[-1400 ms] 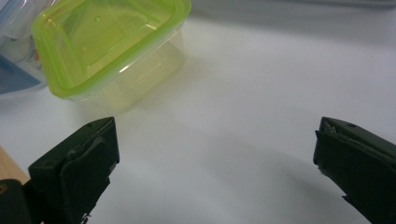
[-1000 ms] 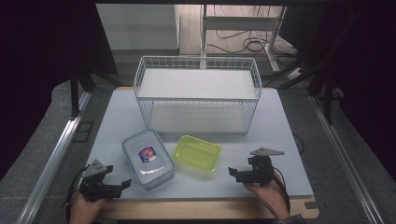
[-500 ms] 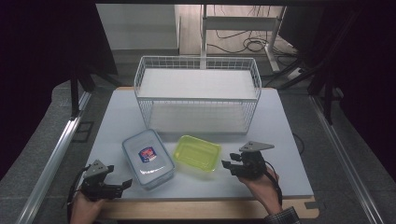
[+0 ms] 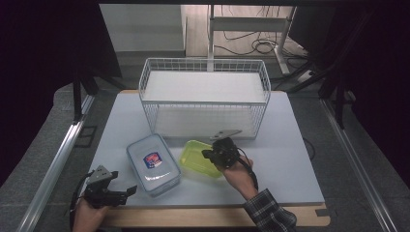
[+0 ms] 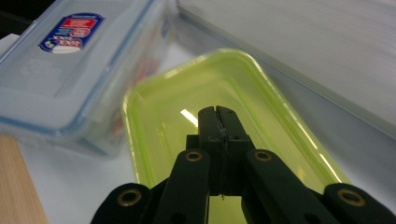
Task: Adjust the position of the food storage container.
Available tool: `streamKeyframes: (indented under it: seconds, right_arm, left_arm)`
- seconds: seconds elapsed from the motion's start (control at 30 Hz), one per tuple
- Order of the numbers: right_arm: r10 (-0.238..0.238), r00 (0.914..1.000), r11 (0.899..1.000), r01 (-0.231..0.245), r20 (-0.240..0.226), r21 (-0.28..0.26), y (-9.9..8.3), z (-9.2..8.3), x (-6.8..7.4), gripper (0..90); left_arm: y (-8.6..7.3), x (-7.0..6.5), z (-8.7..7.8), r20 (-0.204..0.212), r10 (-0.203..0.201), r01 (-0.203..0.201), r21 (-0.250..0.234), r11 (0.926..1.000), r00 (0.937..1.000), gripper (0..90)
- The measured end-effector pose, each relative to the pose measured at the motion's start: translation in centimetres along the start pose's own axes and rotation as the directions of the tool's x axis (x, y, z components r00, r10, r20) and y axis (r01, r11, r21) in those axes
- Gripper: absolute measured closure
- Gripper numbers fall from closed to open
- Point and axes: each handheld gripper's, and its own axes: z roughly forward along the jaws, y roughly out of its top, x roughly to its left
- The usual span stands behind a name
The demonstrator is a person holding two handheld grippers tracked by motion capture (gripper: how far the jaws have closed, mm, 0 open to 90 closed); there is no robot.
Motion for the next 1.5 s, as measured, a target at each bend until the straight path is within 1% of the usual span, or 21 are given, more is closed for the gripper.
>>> streamKeyframes:
  seconds: [0.03, 0.07, 0.1, 0.2, 0.27, 0.3, 0.33, 0.47, 0.5, 0.53, 0.6, 0.7, 0.73, 0.8, 0.87, 0.97, 1.27, 1.3, 1.33, 1.47, 1.5]
  right_arm:
    - [-0.018, 0.9998, 1.000, 0.018, -0.008, 0.008, 0.5, 0.6, 0.5, 89.5]
    - [-0.018, 0.9998, 1.000, 0.018, -0.008, 0.008, 0.5, 0.6, 0.5, 89.5]
    - [-0.048, 0.9988, 0.999, 0.048, -0.014, 0.011, 1.2, 1.4, 1.2, 89.5]
    - [-0.077, 0.9968, 0.997, 0.078, -0.019, 0.017, 2.2, 2.6, 2.0, 89.5]
    - [-0.085, 0.9961, 0.996, 0.085, -0.024, 0.019, 2.9, 3.6, 2.5, 89.5]
    - [-0.085, 0.9961, 0.996, 0.085, -0.024, 0.019, 2.9, 3.6, 2.5, 89.5]
    - [-0.088, 0.9956, 0.996, 0.089, -0.033, 0.022, 3.4, 4.5, 2.9, 89.5]
    - [-0.091, 0.9950, 0.995, 0.093, -0.040, 0.038, 4.3, 6.3, 3.4, 89.5]
    - [-0.091, 0.9950, 0.995, 0.093, -0.040, 0.038, 4.3, 6.3, 3.4, 89.5]
    - [-0.099, 0.9942, 0.993, 0.102, -0.042, 0.054, 4.7, 7.2, 3.6, 89.5]
    - [-0.097, 0.9946, 0.992, 0.100, -0.037, 0.078, 4.8, 8.1, 3.8, 89.5]
    - [-0.094, 0.9952, 0.988, 0.097, -0.026, 0.120, 4.6, 9.1, 3.6, 89.5]
    - [-0.089, 0.9955, 0.988, 0.092, -0.030, 0.122, 4.4, 9.2, 3.6, 89.6]
    - [-0.084, 0.9959, 0.987, 0.088, -0.034, 0.131, 4.2, 9.1, 3.6, 89.5]
    - [-0.116, 0.9931, 0.982, 0.118, -0.020, 0.148, 4.0, 8.7, 3.9, 89.5]
    - [-0.129, 0.9914, 0.978, 0.131, -0.021, 0.165, 3.5, 8.0, 3.9, 89.5]
    - [-0.113, 0.9936, 0.979, 0.112, -0.005, 0.169, 0.6, 4.2, 2.0, 89.5]
    - [-0.113, 0.9936, 0.979, 0.112, -0.005, 0.169, 0.6, 4.2, 2.0, 89.5]
    - [-0.100, 0.9949, 0.981, 0.098, 0.008, 0.165, -0.1, 3.3, 1.4, 89.5]
    - [-0.085, 0.9961, 0.984, 0.081, 0.022, 0.156, -1.1, 2.1, 0.6, 89.5]
    - [-0.071, 0.9968, 0.986, 0.065, 0.036, 0.152, -1.8, 1.1, -0.1, 89.5]
  left_arm:
    - [0.0, 0.0, 0.0, 0.002, -0.002, 0.002, 0.000, 1.0000, 1.0000, 4.8]
    - [0.0, 0.0, 0.0, 0.002, -0.002, 0.002, 0.000, 1.0000, 1.0000, 4.8]
    - [0.0, 0.1, 0.0, 0.003, -0.002, 0.002, 0.000, 1.0000, 1.0000, 4.8]
    - [0.0, 0.0, 0.0, 0.002, 0.001, -0.001, 0.001, 1.0000, 1.0000, 4.9]
    - [0.0, 0.0, 0.0, 0.001, 0.004, -0.004, 0.001, 1.0000, 1.0000, 4.9]
    - [0.0, 0.0, 0.0, 0.001, 0.004, -0.004, 0.001, 1.0000, 1.0000, 4.9]
    - [0.0, 0.0, 0.0, 0.001, 0.006, -0.006, 0.000, 1.0000, 1.0000, 4.9]
    - [0.0, 0.1, 0.0, 0.002, 0.002, -0.002, -0.002, 1.0000, 1.0000, 5.0]
    - [0.0, 0.1, 0.0, 0.001, 0.001, -0.001, -0.003, 1.0000, 1.0000, 5.0]
    - [0.0, 0.1, 0.0, 0.001, 0.000, 0.000, -0.003, 1.0000, 1.0000, 5.0]
    - [0.0, 0.1, 0.0, 0.001, 0.001, -0.001, -0.003, 1.0000, 1.0000, 5.0]
    - [0.0, 0.1, 0.0, 0.003, 0.001, -0.001, -0.002, 1.0000, 1.0000, 5.0]
    - [0.0, 0.1, 0.0, 0.002, 0.002, -0.002, -0.001, 1.0000, 1.0000, 5.0]
    - [0.0, 0.2, 0.0, 0.005, 0.000, 0.000, -0.001, 1.0000, 1.0000, 4.9]
    - [0.0, 0.2, 0.0, 0.004, 0.001, -0.001, 0.001, 1.0000, 1.0000, 5.0]
    - [0.0, 0.1, 0.0, 0.003, 0.001, -0.001, 0.003, 1.0000, 1.0000, 4.9]
    - [0.0, 0.0, 0.2, 0.004, 0.005, -0.005, 0.012, 0.9999, 1.0000, 4.9]
    - [0.0, 0.0, 0.2, 0.004, 0.005, -0.005, 0.012, 0.9999, 1.0000, 4.9]
    - [0.1, 0.0, 0.2, 0.004, 0.005, -0.006, 0.013, 0.9999, 1.0000, 4.9]
    - [0.1, 0.0, 0.3, 0.004, 0.005, -0.005, 0.016, 0.9999, 1.0000, 4.9]
    - [0.1, 0.0, 0.3, 0.005, 0.005, -0.005, 0.016, 0.9999, 1.0000, 4.8]
